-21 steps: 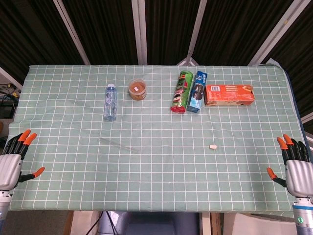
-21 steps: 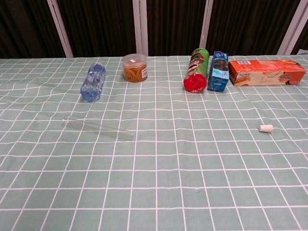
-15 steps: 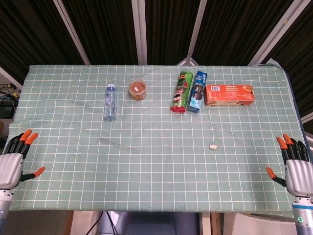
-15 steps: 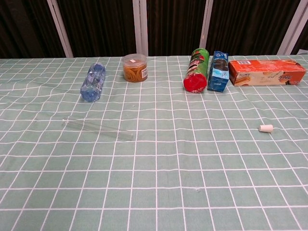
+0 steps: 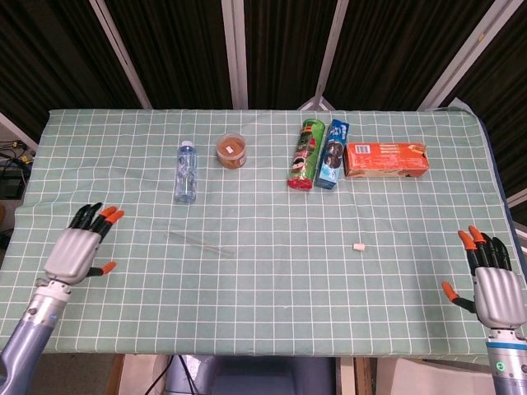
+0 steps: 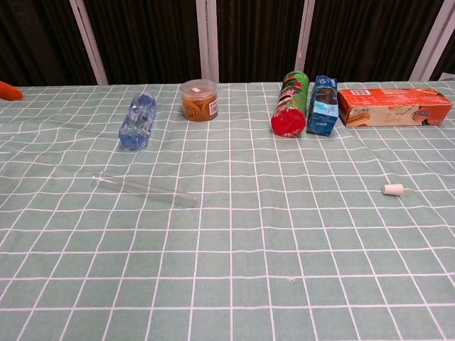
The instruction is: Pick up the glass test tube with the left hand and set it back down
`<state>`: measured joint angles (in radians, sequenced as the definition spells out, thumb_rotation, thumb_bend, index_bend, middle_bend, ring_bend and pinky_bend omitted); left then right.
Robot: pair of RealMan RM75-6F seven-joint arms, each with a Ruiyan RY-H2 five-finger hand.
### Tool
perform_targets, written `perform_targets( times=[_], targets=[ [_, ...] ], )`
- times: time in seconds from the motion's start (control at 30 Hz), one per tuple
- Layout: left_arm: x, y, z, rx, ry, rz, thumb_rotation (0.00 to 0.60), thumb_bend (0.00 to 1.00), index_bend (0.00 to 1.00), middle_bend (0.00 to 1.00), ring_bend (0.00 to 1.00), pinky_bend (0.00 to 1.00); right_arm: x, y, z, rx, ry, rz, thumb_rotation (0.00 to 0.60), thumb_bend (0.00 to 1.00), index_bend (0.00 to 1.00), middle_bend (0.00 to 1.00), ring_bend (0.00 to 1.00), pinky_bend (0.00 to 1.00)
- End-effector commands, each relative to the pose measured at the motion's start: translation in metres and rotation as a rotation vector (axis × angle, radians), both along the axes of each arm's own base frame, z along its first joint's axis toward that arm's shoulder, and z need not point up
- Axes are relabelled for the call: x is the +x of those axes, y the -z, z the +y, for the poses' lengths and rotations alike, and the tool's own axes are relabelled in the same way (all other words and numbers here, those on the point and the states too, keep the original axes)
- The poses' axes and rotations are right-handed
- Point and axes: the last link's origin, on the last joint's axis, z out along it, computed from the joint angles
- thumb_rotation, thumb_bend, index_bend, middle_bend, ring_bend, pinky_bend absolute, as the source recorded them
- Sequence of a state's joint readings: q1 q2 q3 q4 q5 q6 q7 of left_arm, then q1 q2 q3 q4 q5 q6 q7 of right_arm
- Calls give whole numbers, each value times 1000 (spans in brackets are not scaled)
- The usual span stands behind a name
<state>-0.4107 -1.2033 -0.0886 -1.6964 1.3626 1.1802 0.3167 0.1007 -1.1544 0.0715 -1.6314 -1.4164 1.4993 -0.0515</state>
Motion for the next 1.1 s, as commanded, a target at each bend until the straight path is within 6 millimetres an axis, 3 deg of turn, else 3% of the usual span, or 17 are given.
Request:
perform_targets(
  times=[0.03, 0.27, 0.5, 0.9, 1.1],
  targets=[
    [32, 29, 34, -52, 48, 41, 600, 242, 253, 220, 0, 0, -1, 2, -1, 7, 6, 2, 600, 283, 0, 0, 0, 0],
    [61, 75, 57, -114, 65, 59, 600, 305, 335, 371, 12, 0, -2, -1, -1, -3, 10, -20, 600, 282, 0, 0, 0, 0],
    [68, 109, 61, -141, 62, 93, 600, 305, 396, 411, 15, 0, -3, -2, -1, -9, 10, -32, 600, 283, 0, 0, 0, 0],
    [74, 140, 65, -165, 37, 102, 600, 366, 428, 413, 15, 0, -3, -4, 0, -14, 9, -48, 600, 282, 0, 0, 0, 0],
    [74, 145, 66, -164, 35, 108, 600, 381, 458, 413, 15, 0, -3, -5, 0, -18, 7, -56, 600, 282, 0, 0, 0, 0]
  ],
)
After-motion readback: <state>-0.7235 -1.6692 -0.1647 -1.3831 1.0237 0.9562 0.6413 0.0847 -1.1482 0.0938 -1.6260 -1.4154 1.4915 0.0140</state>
